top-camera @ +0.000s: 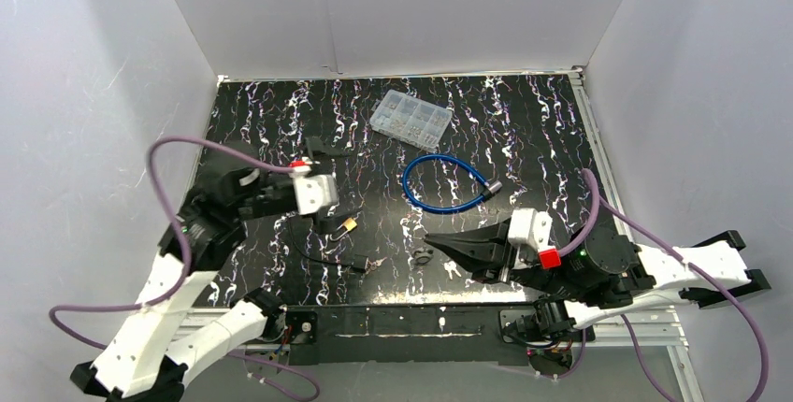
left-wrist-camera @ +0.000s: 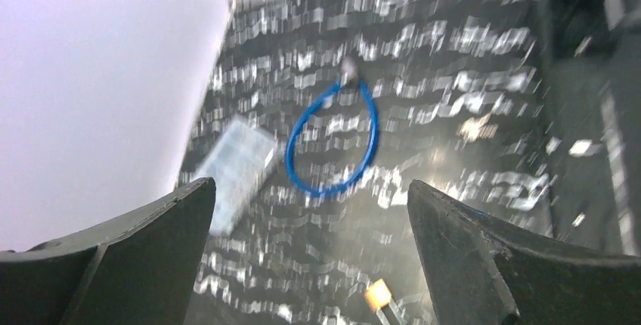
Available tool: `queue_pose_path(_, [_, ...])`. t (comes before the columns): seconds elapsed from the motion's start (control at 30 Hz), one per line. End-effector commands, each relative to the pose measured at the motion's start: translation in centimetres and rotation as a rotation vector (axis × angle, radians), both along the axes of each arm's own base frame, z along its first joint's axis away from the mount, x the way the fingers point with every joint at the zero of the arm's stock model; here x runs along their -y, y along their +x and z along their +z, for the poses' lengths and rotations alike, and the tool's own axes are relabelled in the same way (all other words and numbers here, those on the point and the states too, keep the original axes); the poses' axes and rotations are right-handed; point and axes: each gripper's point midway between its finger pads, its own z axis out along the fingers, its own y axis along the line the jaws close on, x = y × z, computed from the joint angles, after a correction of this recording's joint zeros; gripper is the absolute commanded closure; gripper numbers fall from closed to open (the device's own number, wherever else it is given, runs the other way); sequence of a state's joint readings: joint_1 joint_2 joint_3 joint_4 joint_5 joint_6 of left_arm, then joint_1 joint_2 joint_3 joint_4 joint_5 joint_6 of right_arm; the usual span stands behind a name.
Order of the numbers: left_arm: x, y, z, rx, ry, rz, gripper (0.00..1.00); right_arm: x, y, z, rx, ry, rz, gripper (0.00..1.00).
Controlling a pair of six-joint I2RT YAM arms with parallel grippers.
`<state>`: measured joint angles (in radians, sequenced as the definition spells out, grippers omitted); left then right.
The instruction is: Unlock with the key
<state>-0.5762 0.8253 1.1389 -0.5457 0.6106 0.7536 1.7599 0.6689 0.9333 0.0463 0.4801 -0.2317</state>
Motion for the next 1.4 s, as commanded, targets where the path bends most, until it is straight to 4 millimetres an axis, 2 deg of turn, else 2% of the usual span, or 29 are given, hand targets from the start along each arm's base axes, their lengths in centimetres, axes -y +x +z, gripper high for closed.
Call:
queue_pose_path(0.0, [2.3,-5.7,5.0,-0.322,-0.213,-0.171,0.02,-0.7,-5.2,2.9,-0.019,0.097,0.204,0.99])
queue_pose_path(0.07, [2.9,-7.2,6.5,-0.399,-0.253,-0.254,0.02,-1.6,-5.3,3.0,-0.011,0.089,0.212,0.99])
queue_pose_path(0.17, [3.2,-8.1,8.1,-0.421,-0.302,-0.302,0.02,-2.7,-5.3,3.8,-0.003,0.113,0.220,0.99])
queue_pose_path(0.27, [3.3,-9.3,8.8,-0.446,-0.305,-0.377,0.10,-3.6,-5.0,4.4,0.008,0.138,0.208,0.99])
queue_pose_path(0.37, [3.0,-11.1,9.2,-0.490,-0.297,-0.454,0.19,-4.2,-4.7,4.9,0.023,0.152,0.196,0.99])
queue_pose_path(0.5, [2.0,-12.6,8.3,-0.500,-0.247,-0.486,0.19,-4.4,-4.7,5.5,0.035,0.151,0.201,0.99])
queue_pose_path(0.6, [1.6,-12.4,7.7,-0.454,-0.229,-0.441,0.18,-4.3,-4.6,5.8,0.036,0.153,0.203,0.99])
queue_pose_path(0.77, [1.5,-12.4,8.0,-0.458,-0.238,-0.423,0.40,-4.5,-4.2,6.3,0.051,0.163,0.175,0.99])
queue_pose_path(0.87, [1.4,-12.5,8.1,-0.466,-0.241,-0.421,0.46,-4.9,-3.8,6.3,0.065,0.161,0.145,0.99])
queue_pose_path(1.37, [1.2,-14.0,7.9,-0.525,-0.241,-0.491,0.48,-5.8,-1.9,6.9,0.109,0.189,0.044,0.99])
